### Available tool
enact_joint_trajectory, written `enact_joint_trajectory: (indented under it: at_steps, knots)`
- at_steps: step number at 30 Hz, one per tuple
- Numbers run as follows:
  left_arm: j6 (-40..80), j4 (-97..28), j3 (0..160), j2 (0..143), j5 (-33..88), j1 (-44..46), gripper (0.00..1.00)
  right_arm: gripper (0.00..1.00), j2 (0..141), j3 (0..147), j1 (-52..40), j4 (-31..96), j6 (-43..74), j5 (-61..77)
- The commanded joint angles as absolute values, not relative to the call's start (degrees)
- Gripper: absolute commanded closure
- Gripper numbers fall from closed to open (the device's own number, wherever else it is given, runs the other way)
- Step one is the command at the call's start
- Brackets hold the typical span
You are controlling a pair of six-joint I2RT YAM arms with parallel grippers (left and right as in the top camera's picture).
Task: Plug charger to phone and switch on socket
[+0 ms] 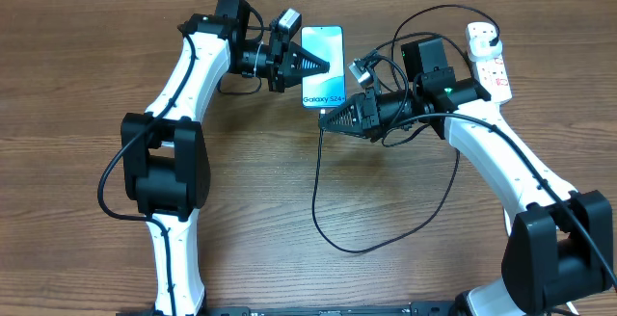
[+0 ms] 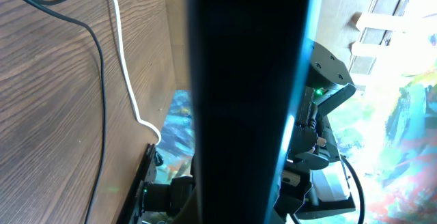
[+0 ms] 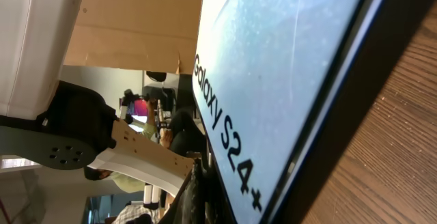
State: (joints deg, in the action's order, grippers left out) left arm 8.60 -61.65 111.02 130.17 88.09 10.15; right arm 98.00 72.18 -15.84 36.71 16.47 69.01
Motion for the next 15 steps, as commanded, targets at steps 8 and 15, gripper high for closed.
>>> enact_joint_trajectory:
  at_steps: [8,15]
  knots:
    - [7.2,-61.5,111.6,129.8,90.7,10.3,0.96,0.96,98.1,72.3,-15.9,36.2,16.3,69.5]
    - [5.5,-61.5,111.6,129.8,90.7,10.3,0.96,0.96,98.1,72.3,-15.4,36.1,16.3,69.6]
